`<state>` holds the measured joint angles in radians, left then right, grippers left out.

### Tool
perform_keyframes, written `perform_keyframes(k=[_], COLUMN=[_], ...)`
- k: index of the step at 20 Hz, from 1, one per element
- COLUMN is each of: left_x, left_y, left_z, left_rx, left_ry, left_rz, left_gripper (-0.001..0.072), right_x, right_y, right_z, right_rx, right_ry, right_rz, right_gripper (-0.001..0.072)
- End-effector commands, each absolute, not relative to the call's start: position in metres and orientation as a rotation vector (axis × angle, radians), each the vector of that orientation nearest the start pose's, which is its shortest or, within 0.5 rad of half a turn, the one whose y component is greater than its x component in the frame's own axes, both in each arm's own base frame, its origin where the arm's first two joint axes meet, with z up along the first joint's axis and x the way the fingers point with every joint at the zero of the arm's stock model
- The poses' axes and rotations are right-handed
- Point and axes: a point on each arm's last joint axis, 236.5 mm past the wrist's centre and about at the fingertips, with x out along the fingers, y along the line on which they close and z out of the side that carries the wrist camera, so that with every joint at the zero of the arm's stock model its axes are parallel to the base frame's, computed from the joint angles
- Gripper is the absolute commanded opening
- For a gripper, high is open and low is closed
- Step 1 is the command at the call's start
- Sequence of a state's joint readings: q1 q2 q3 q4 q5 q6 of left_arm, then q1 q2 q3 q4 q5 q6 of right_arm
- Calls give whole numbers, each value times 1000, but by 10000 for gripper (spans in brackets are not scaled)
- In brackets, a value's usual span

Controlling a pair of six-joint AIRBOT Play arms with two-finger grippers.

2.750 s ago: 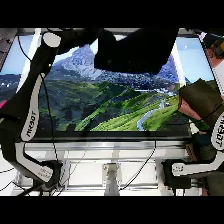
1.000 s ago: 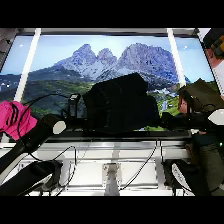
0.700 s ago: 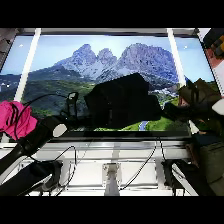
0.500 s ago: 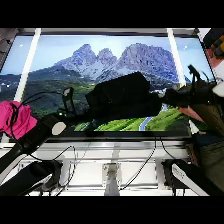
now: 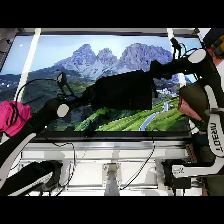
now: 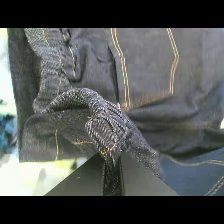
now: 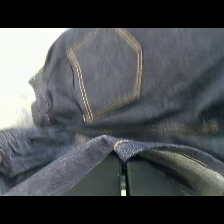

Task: Fold the clothes and pants, and hang the long-sleeved shirts on hangers.

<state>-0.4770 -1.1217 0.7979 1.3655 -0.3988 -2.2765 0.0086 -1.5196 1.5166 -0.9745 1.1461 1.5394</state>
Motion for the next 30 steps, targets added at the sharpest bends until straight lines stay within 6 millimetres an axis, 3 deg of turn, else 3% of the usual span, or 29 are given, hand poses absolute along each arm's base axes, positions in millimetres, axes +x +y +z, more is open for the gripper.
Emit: perform_keyframes(k=[1, 7, 11, 14, 15, 16, 17, 18, 19, 22, 24, 26, 30], left_x=[403, 432, 457, 483, 493, 501, 510, 516, 520, 530, 535, 533, 506], left_y=[-214, -214, -221, -220, -218, -214, -209, -204, -197, -169, -149, -134, -87], left_z=[7, -11, -25, -17, -11, -4, 3, 8, 8, 7, 11, 21, 45], left_rx=[-792, -906, -907, -929, -940, -951, -962, -968, -972, -980, -990, -978, -827], left_ry=[873, 838, 824, 718, 656, 602, 542, 506, 496, 470, 452, 465, 571], left_rz=[-125, -73, -62, -76, -85, -90, -94, -92, -82, -34, -3, 11, 60], left_gripper=[47, 47, 48, 50, 73, 161, 279, 419, 483, 505, 564, 563, 562], right_x=[522, 573, 597, 628, 641, 653, 661, 665, 667, 671, 663, 638, 551], right_y=[124, 119, 132, 138, 135, 134, 133, 133, 134, 124, 117, 96, 41], right_z=[84, 81, 57, 41, 40, 42, 45, 45, 45, 56, 55, 36, 1], right_rx=[547, 624, 640, 718, 771, 807, 813, 806, 789, 741, 741, 733, 655], right_ry=[991, 901, 860, 772, 729, 688, 671, 679, 701, 704, 758, 904, 1286], right_rz=[316, 260, 241, 184, 155, 139, 140, 148, 165, 172, 175, 157, 249], right_gripper=[9, 8, 9, 14, 16, 39, 144, 365, 439, 503, 502, 500, 464])
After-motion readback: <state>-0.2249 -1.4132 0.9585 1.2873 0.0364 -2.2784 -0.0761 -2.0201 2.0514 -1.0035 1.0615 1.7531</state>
